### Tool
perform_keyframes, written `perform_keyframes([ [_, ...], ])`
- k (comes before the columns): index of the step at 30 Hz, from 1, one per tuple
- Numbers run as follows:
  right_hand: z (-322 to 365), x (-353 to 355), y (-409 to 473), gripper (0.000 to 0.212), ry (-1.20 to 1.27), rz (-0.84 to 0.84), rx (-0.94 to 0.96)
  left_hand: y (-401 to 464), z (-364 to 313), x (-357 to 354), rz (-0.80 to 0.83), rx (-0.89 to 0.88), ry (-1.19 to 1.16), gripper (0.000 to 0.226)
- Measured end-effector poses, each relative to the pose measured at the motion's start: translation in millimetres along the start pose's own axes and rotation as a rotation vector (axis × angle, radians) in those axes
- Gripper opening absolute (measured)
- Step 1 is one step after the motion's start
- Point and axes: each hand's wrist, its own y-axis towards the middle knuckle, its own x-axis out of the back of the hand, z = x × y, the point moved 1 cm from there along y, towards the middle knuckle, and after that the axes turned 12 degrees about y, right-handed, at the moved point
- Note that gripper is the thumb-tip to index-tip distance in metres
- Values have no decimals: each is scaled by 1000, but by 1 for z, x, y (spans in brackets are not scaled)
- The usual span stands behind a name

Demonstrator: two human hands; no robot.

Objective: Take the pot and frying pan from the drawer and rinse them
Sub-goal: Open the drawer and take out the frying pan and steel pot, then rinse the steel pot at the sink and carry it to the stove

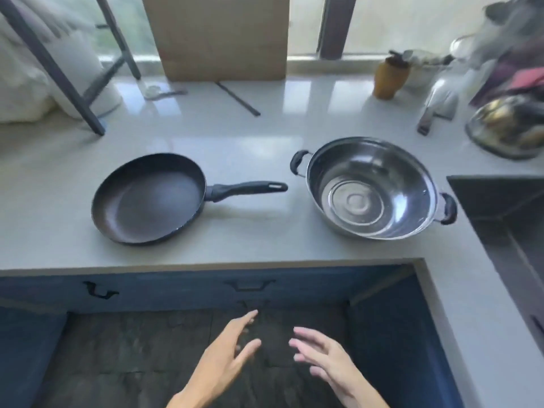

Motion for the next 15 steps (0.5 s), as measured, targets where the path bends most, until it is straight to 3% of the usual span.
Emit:
perform_keyframes([
  [2,23,38,-64,85,-46,-49,53,-5,-38,29,-41,-59,4,40],
  [4,53,80,-112,90,-91,-141,135,12,-77,62,-80,-107,33,28],
  [6,91,113,-149,74,-95,-282,229,40,-113,98,-157,-149,68,23],
  [9,144,143,-169,27,-117,-406,390,90,-156,144,-221,-241,121,32],
  [12,179,161,-159,22,-114,-520,507,139,-181,179,-221,-288,180,30],
  [15,200,170,-134,29,-148,-569,510,190,-176,200,-154,-234,335,29],
])
